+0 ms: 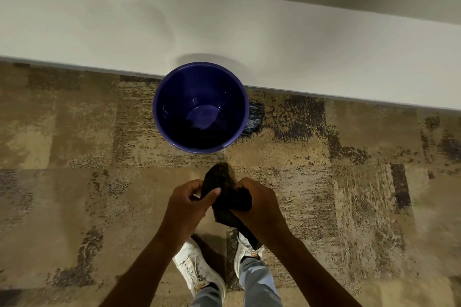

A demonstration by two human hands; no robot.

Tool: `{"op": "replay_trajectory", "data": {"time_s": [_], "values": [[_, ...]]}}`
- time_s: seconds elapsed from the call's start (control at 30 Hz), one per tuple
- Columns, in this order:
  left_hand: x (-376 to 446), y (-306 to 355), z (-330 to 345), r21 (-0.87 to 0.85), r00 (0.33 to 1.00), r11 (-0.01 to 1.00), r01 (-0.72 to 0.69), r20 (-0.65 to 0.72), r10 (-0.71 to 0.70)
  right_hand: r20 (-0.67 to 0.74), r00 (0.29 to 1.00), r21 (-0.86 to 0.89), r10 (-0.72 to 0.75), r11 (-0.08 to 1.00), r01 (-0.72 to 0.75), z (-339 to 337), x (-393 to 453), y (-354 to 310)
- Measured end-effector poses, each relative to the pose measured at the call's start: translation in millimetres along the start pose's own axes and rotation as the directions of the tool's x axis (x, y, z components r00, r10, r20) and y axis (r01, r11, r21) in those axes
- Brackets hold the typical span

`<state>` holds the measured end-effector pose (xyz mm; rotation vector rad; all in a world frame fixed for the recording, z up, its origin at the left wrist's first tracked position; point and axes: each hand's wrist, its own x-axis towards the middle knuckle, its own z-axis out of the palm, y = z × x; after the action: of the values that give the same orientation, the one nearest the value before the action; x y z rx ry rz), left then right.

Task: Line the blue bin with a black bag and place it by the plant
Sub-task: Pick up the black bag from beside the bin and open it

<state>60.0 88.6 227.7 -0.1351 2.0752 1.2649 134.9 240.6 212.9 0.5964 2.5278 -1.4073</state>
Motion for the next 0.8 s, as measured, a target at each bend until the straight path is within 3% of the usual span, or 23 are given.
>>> {"op": "replay_trajectory", "data": {"time_s": [0.17,0.47,0.6,0.8], "values": [[4,-7,4,0.119,0.991,0.991,-0.067,-0.108,0.08,0.123,0.991,0.153,0.047,0.986,-0.066,-7,-6,5],[7,-14,-5,0.334,0.927,0.924,-0.185,-0.254,0.277,0.054,0.994,0.286,0.095,0.952,-0.106,-31,-7,12],[6,-12,-3,0.339,0.917,0.918,-0.207,-0.261,0.303,-0.033,0.997,0.226,0.062,0.973,-0.053,-37,-5,12],[5,-3,3,0.246,0.933,0.944,-0.22,-0.229,0.277,-0.006,0.987,0.399,0.158,0.906,-0.143,-46,3,9]]}}
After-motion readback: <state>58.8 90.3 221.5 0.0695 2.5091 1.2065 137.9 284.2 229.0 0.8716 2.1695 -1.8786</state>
